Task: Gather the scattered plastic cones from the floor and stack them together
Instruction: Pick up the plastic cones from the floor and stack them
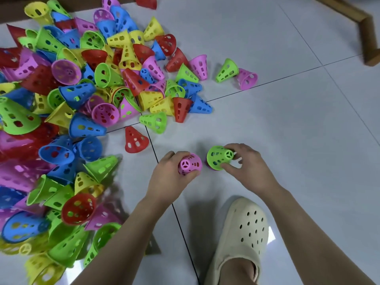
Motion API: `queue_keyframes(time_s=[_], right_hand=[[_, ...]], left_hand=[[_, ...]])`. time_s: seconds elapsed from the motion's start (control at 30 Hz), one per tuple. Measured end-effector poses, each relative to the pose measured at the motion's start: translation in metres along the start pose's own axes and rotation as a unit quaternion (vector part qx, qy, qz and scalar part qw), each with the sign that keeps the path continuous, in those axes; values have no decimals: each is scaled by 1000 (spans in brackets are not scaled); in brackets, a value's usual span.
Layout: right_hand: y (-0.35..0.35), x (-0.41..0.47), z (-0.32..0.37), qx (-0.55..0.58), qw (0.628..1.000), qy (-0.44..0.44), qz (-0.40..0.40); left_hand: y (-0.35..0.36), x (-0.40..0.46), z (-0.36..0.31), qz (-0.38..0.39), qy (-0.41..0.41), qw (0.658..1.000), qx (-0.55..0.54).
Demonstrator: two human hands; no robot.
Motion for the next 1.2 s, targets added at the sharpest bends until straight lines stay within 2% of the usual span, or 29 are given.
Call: queue_keyframes(time_s=[0.3,0.4,0.5,0.57,0.63,0.73,0.83,0.9,1.03,1.13,1.2], right_hand=[[17,5,-14,1,999,24,25],[15,8,-10,-10,997,34,63],[6,16,-3,44,989,64,127],[-7,27,7,57,991,60,110],[-17,45,20,31,995,43,83],[-21,75,42,-35,996,15,77],[-17,107,60,-121,989,-22,86],[-12,128,64,-147,983,-12,106],[-10,163,52,-207,968,41,134],[-13,181,39,-192,974,53,107],[-13,188,34,-169,981,53,81]], left_hand=[[18,7,19,53,-20,997,48],[4,-2,17,60,21,998,-3],[-32,-12,18,-53,69,996,-9],[-56,-12,30,-151,35,988,2],[-73,-1,50,-194,-30,981,2],[-85,23,76,-137,-98,984,57],[-87,42,88,-63,-105,989,86],[-86,51,92,-36,-108,989,92],[-83,56,95,-37,-123,989,67],[-78,55,96,-54,-124,989,62],[-75,50,97,-64,-155,984,63]])
Point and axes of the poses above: each hand's wrist, its own x-axis towards the middle knuckle, its own y-axis out of the palm, z = x × y, the point moved 6 cm from there along x, towards the middle knuckle, and after that the axes turned 13 degrees about z, right-handed, at the moved point
